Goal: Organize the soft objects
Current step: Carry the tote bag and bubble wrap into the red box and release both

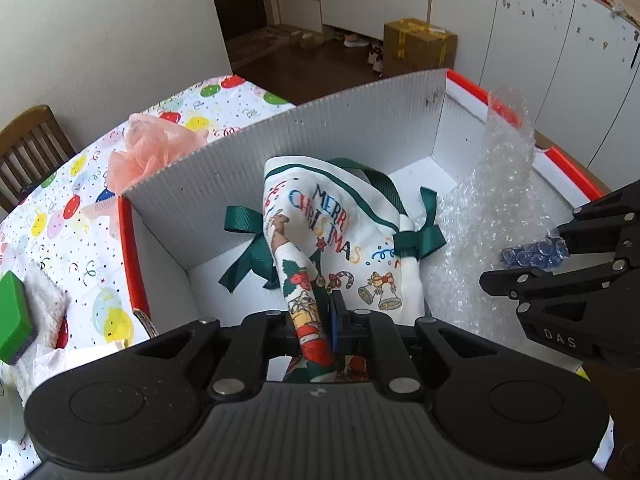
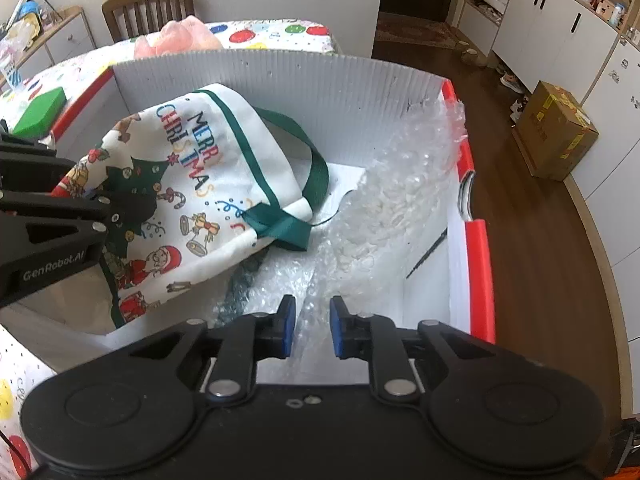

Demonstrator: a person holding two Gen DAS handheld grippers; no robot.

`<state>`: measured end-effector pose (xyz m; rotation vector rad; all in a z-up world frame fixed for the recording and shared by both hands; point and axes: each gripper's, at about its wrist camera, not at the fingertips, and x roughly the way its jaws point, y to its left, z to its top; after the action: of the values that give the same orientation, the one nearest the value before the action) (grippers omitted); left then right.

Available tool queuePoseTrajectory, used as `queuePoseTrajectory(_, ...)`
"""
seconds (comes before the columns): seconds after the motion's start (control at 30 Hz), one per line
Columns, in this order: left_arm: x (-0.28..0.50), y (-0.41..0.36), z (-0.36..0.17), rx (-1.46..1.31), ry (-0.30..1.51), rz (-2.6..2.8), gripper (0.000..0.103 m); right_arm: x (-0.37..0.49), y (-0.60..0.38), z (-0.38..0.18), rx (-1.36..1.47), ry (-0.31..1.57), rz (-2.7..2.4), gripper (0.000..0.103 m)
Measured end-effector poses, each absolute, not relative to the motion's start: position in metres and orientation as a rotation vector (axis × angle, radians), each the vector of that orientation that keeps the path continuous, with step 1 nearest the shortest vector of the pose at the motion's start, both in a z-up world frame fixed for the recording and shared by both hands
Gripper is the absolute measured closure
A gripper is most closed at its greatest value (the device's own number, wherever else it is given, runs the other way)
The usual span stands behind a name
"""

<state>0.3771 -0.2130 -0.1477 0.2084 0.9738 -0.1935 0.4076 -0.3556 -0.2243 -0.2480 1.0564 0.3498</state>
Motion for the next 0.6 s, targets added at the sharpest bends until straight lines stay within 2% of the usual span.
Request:
queuePoseTrajectory(0.1, 0.378, -0.216, -0.149, 0.217, 0.99, -0.193, 0.092, 0.409, -0.357, -0.225, -0.254, 1.065, 0.347, 0.079)
queuePoseTrajectory(0.33, 0.379, -0.219, -0.149, 0.231, 1.004, -0.177, 0.089, 0.403, -0.359, -0.218, -0.262, 1.048, 0.37, 0.073)
queuePoseTrajectory(0.4, 0.378, -0.219, -0.148, 0.229, 1.001, -0.177, 0.082, 0.401, -0.36, -0.215, -0.259, 1.042, 0.375, 0.071)
queuePoseTrajectory(0.43, 0.377, -0.218, -0.147, 0.225, 1.002, -0.177, 0.073, 0.4, -0.36, -0.213, -0.258, 1.038, 0.375, 0.07)
queuePoseTrajectory(0.53, 0.374, -0.218, -0.144, 0.211, 0.993, -0.175, 0.038, 0.397, -0.363, -0.207, -0.251, 1.024, 0.383, 0.066)
queuePoseTrajectory(0.6, 0.371, -0.218, -0.141, 0.212, 0.975, -0.169, 0.036, 0.397, -0.364, -0.204, -0.252, 1.01, 0.381, 0.059)
